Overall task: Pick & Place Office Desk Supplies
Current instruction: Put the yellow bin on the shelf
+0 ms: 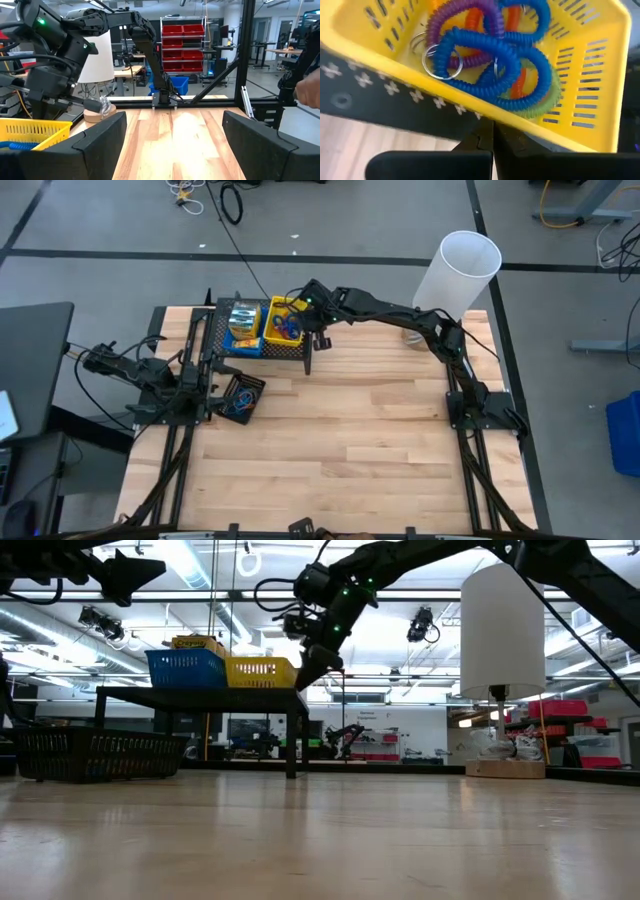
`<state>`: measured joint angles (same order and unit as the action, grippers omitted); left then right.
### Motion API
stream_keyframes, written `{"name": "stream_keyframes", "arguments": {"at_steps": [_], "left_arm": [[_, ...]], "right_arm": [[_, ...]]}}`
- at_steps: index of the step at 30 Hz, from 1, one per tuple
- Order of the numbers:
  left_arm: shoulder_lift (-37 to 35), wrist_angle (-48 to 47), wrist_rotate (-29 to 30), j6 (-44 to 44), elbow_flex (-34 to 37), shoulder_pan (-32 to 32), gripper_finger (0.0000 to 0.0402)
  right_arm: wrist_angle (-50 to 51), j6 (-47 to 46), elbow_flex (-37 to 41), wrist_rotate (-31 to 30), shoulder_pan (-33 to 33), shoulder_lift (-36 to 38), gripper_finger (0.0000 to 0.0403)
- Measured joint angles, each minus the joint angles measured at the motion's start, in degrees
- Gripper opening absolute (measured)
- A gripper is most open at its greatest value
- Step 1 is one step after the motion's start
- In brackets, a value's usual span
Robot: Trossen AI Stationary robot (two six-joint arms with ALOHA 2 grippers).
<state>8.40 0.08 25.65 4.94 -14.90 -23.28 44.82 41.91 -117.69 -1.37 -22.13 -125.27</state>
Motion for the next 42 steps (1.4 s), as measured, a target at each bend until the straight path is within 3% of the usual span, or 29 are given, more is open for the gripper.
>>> {"name": "stream_keyframes", "arguments": {"at_steps": [4,23,30,39,42], "left_arm": [[0.0,0.0,0.0,0.0,0.0,0.0,0.0335],[0.0,0.0,0.0,0.0,0.0,0.0,0.0335],[0.0,0.0,0.0,-0.2,0.0,0.0,0.0335],[0.0,-0.1,0.0,-0.2,0.0,0.0,0.0335],[0.0,0.0,0.0,-0.1,0.0,0.0,0.0335]], "right_arm": [[-0.1,0.0,0.0,3.2,0.1,0.0,0.0000],[-2.4,4.3,0.0,3.5,0.9,0.0,0.0000],[4.5,4.5,-1.2,-4.1,0.9,0.1,0.0000],[1.3,6.4,-2.5,-3.2,1.6,0.2,0.0000],[2.3,4.4,-2.5,-7.7,2.2,0.2,0.0000]]}}
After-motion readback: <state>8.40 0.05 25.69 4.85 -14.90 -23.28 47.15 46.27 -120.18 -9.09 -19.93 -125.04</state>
